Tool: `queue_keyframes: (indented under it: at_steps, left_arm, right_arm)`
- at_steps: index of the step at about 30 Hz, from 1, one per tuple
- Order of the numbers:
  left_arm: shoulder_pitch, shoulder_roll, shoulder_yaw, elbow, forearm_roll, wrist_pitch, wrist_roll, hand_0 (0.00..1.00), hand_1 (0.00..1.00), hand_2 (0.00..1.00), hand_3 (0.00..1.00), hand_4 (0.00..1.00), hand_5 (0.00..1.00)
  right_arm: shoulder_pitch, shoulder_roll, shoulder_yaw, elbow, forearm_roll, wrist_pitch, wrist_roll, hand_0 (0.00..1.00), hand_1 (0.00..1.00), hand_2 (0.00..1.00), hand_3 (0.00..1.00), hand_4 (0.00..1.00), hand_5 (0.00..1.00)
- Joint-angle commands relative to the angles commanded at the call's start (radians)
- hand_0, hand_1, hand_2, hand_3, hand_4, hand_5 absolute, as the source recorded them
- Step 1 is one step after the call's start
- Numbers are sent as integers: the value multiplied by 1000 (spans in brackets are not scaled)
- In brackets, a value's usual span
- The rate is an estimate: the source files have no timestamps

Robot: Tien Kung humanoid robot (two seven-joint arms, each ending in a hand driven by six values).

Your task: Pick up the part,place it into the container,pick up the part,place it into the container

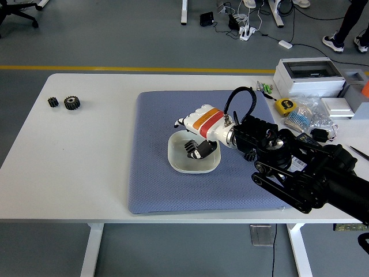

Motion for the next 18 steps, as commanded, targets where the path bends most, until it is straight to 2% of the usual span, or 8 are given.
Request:
queue_keyframes:
  at_steps: [6,7,12,13,18]
  left_arm:
    - [2,-1,-8,0,5,-1,0,670,658,631,559,583,532]
    - [3,-1,-10,0,6,-1,0,670,654,630,559,582,529]
    - [6,-1,-16,0,8,0,-1,670,654,630,559,582,529]
    - [6,-1,-16,0,8,-1,-1,670,657,626,557,579,524]
    - [10,-2,-25,0,15,-3,0,670,657,626,557,579,524]
  right_arm:
    - [-18,-46,56,25,-15,17,-2,443,512,744,946,988,348]
    - [-23,-61,71,27,-20,27,-6,453,520,742,921,988,342]
    - [-46,-133,131,28,-36,70,-12,453,520,742,921,988,342]
    - [-52,-150,141,27,-40,79,-13,459,528,732,864,990,346]
    - [-76,-209,153,5,-44,106,-10,459,528,732,864,990,346]
